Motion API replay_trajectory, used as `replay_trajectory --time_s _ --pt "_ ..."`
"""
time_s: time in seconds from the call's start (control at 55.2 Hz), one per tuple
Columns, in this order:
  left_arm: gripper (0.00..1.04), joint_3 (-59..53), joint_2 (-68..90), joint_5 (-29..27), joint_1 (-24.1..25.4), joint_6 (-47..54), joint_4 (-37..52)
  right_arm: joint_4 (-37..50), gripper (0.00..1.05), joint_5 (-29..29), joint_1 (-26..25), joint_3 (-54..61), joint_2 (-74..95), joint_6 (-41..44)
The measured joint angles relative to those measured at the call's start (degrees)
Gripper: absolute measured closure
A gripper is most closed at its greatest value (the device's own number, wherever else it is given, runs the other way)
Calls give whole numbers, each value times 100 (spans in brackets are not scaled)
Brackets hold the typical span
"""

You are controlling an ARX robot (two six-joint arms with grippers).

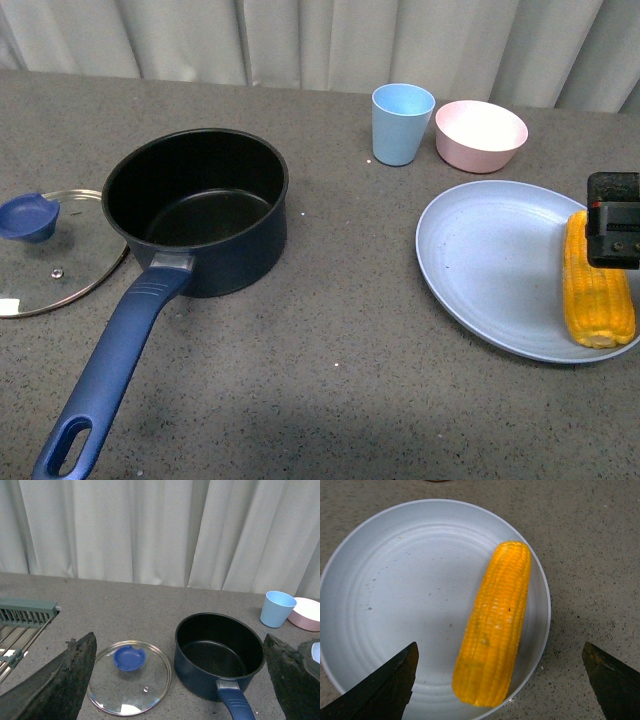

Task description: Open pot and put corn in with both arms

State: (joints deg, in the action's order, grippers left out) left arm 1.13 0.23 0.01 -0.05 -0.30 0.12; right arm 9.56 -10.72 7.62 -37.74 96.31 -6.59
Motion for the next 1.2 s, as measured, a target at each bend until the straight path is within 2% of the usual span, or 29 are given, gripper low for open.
replay_trajectory --time_s 0.217,0.544,0.852,0.978,1.105,1.196 --pt "6 0 0 0 0 0 0 -358 9 -310 0 -544 848 -564" --pt "6 0 0 0 0 2 0 -503 10 -223 81 -944 1711 -1235" --pt "6 0 0 0 0 2 0 -457 61 -149 105 -1001 1834 -1364" --pt "6 0 0 2 0 2 0 -459 72 -96 105 -999 1803 -1362" --pt "6 0 0 0 0 2 0 -343 78 -2 149 -887 1569 -1266" --pt "6 0 0 0 0 2 0 -459 81 501 247 -839 1200 -1274"
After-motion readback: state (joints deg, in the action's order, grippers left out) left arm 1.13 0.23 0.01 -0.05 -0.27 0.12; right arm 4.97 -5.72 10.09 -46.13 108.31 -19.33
